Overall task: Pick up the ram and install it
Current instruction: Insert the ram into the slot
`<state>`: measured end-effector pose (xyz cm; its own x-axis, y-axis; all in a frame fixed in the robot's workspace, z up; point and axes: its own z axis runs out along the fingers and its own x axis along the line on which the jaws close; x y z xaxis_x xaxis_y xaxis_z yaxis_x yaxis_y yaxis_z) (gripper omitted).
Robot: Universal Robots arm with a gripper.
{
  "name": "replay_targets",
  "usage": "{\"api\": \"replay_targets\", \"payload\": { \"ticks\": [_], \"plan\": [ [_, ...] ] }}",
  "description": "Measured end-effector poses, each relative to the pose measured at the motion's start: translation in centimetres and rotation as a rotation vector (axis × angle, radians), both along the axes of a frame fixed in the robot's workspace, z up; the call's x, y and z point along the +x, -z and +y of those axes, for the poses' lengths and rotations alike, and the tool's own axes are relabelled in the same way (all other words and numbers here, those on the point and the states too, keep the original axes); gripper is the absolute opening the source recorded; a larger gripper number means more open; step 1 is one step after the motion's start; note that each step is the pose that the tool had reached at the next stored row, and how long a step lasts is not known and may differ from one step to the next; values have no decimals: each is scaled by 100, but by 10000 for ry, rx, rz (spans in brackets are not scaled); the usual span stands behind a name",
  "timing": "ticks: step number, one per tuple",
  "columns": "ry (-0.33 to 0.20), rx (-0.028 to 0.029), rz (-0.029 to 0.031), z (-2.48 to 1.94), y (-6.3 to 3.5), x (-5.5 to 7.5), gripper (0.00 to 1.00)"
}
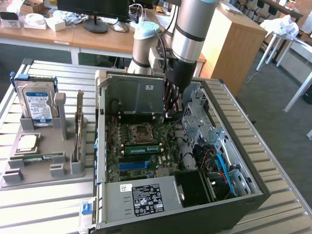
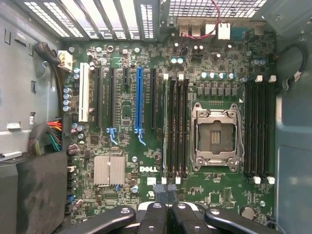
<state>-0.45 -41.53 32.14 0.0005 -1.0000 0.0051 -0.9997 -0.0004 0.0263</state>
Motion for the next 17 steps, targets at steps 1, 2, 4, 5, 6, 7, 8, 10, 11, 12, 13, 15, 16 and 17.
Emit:
{"api": "replay_targets", "payload": {
  "ticks": [1,2,4,5,6,7,8,10,11,12,13,15,16,17],
  "plan": [
    [0,0,0,0,10,0,10],
    [0,0,0,0,18,0,10],
    [0,0,0,0,37,0,10],
    [0,0,0,0,47,0,10],
    [0,1,0,0,58,0,10],
    [1,0,0,0,69,0,10],
    [1,0,0,0,80,0,10],
    [0,-1,0,0,103,0,10],
    [0,-1,0,0,113,0,10],
    [0,0,-1,0,124,0,10],
    [0,-1,0,0,134,0,10],
    [0,0,-1,0,156,0,10],
    [1,-1,0,0,167,0,10],
    [0,1,-1,0,180,0,10]
  ]
}}
